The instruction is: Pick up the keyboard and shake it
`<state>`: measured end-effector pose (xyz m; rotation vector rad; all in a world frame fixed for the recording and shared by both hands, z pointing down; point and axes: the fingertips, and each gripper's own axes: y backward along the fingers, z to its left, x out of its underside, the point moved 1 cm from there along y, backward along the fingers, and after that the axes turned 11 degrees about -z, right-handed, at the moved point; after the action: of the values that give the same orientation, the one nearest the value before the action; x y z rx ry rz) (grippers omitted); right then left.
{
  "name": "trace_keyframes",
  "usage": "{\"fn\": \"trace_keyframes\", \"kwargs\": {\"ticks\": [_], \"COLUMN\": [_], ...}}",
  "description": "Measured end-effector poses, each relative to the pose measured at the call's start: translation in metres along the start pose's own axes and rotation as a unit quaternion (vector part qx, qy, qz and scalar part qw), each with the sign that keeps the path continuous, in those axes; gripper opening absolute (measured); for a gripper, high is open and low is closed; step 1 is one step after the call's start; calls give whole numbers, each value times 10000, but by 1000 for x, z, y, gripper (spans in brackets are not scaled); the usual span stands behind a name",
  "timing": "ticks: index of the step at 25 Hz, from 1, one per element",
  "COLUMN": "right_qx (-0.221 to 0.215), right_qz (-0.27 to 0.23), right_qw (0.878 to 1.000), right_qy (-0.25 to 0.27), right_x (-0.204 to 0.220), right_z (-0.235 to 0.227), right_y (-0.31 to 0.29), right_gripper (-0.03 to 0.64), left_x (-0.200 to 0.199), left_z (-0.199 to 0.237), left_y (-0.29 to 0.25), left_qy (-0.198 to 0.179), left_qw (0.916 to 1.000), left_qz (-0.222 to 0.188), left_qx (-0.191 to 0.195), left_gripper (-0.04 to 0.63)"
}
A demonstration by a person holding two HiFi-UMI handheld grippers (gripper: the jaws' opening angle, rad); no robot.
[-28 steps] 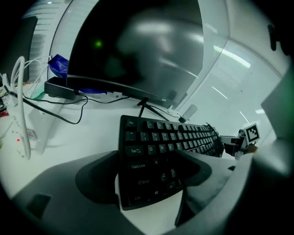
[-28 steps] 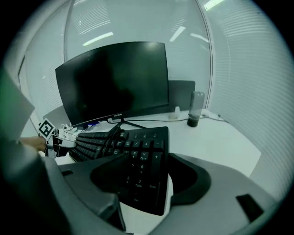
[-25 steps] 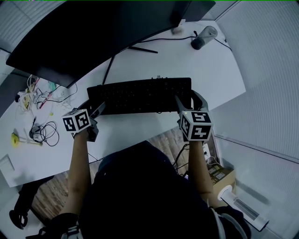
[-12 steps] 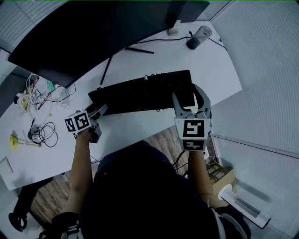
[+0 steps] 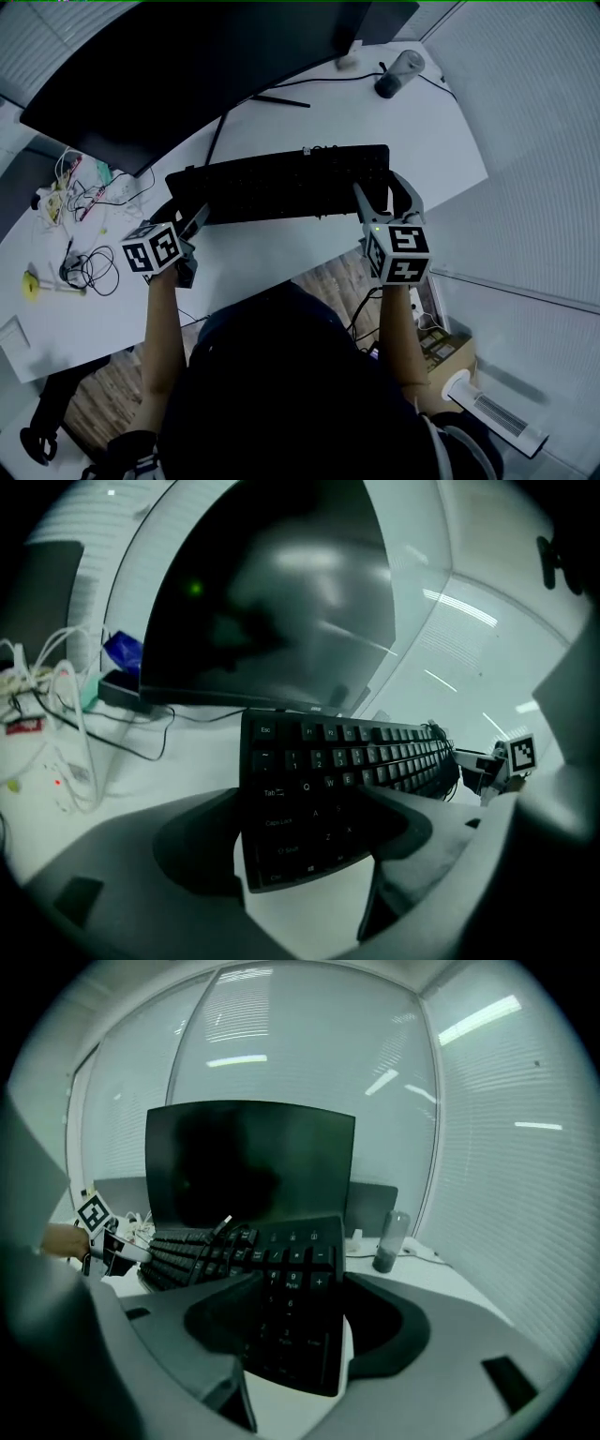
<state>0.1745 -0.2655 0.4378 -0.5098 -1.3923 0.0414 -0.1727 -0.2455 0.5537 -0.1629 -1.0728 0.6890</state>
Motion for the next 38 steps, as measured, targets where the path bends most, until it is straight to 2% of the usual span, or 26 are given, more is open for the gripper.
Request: {"fn": "trace_keyframes", "kwargs": {"ticks": [4,8,11,19,26,30,32,35,37,38], "right_qx": [-247,-486,-694,-1154,-1489,-1622,-1608,-1506,-1388,-1305], "right_qz": [75,265,427,640,768,835,837,877,919,945], "right_qw": [9946,9816,9687,9243,8933,8801,8784,8858,8962,9028], "right_qy": [-1007,-1829,-2344,-3582,-4172,-4383,-4423,-4300,-4113,-3987], "right_x": [35,67,90,134,156,162,163,163,161,160], "right_z": [-6,-4,3,28,47,55,57,54,47,42], "right_y": [-14,-23,-30,-38,-40,-41,-40,-38,-37,-36], "right_gripper": [281,281,281,281,281,281,281,281,281,281], "left_x": [-28,-48,-58,-87,-97,-102,-104,-99,-90,-84], "left_z": [-9,-22,-32,-66,-89,-98,-97,-87,-78,-72], "left_y": [16,32,44,70,84,88,87,83,78,75], "left_qy": [-862,-1637,-2079,-2956,-3368,-3752,-3741,-3541,-3286,-3075], "left_qw": [9954,9836,9737,9483,9336,9176,9177,9259,9357,9433], "left_qz": [-83,-160,-196,-539,-674,-639,-666,-664,-647,-634], "left_qx": [-407,-746,-907,-1017,-1019,-1148,-1158,-1136,-1109,-1076], "left_gripper": [388,388,388,388,388,388,388,388,388,388]}}
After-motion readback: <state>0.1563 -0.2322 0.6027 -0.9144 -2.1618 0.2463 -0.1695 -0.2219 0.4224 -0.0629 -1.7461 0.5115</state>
